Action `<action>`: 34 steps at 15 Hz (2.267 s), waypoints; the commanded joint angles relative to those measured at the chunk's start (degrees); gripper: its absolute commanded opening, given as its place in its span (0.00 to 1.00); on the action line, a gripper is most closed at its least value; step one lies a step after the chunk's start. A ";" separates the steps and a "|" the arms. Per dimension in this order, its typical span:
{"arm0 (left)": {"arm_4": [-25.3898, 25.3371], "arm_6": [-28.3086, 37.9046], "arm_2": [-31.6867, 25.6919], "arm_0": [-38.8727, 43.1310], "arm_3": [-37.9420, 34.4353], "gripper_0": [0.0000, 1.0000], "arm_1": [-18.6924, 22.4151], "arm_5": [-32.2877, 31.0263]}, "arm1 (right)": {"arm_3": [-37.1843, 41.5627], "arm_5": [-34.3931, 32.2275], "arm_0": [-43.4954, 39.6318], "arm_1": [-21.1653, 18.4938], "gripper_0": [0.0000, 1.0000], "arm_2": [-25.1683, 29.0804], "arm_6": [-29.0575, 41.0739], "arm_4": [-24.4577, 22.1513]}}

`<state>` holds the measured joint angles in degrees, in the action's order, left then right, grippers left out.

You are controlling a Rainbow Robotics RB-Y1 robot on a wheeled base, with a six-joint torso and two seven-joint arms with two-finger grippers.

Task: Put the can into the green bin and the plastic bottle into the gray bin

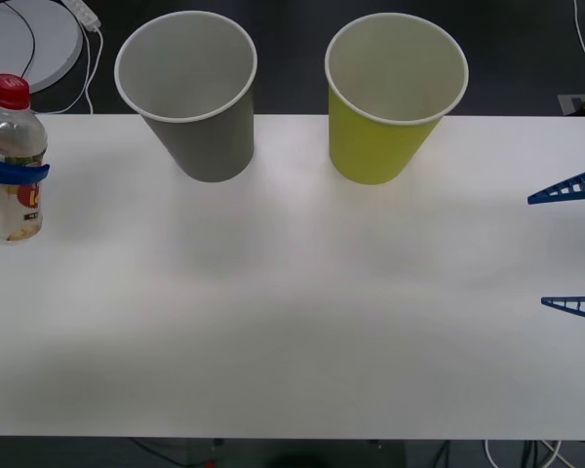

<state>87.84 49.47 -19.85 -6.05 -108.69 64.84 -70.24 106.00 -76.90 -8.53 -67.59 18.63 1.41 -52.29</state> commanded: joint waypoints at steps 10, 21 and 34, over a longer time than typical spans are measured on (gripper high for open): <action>2.68 0.10 16.24 -33.76 21.67 0.00 4.51 -18.61 | 0.00 0.00 0.00 0.00 1.00 0.00 0.00 0.00; 3.83 -0.86 42.08 -64.17 40.92 0.00 0.38 -19.76 | 0.00 0.00 0.00 0.00 1.00 0.00 0.00 0.00; 12.79 -0.78 45.42 -79.64 55.95 0.00 -13.69 -19.76 | 0.00 0.00 0.00 0.00 1.00 0.00 0.00 0.00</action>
<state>100.18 48.78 25.65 -85.07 -53.85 52.05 -90.01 106.00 -76.90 -8.53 -67.59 18.63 1.41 -52.29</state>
